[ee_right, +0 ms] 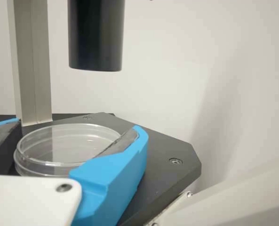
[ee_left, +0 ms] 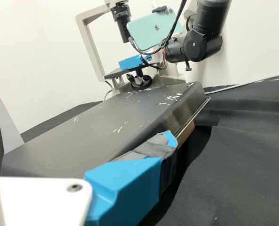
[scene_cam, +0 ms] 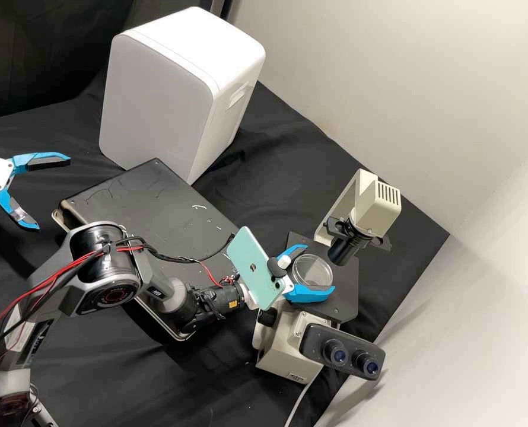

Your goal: Place the petri dish on the bench

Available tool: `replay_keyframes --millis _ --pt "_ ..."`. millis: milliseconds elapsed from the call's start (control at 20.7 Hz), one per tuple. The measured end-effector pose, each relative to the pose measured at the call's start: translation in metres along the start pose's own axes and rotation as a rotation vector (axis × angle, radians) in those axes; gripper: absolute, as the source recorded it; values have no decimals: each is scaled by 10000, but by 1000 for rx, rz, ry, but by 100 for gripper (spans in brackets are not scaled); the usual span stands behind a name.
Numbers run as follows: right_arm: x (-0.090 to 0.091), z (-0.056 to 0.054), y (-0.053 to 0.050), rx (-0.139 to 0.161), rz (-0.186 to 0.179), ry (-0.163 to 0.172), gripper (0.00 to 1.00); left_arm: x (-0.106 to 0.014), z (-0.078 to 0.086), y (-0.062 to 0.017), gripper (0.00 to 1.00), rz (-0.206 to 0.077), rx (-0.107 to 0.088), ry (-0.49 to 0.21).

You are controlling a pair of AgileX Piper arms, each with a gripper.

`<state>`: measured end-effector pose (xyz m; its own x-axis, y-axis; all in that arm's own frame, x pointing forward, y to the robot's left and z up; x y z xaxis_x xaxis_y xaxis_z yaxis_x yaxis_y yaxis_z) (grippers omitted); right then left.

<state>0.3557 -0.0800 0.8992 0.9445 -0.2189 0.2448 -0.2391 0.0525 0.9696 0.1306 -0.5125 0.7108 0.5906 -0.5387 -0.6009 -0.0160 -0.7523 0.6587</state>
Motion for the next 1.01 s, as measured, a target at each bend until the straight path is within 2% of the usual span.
replay_keyframes --millis 580,676,918,1015 --pt "1 -6 -6 16 5 -4 0 0 0 0 100 0 0 0" --pt "-25 -19 -46 23 -7 -3 0 0 0 0 100 0 0 0" --pt "-230 -100 -112 31 -33 16 0 0 0 0 100 0 0 0" --pt "-339 -130 -124 50 -39 30 0 0 0 0 100 0 0 0"
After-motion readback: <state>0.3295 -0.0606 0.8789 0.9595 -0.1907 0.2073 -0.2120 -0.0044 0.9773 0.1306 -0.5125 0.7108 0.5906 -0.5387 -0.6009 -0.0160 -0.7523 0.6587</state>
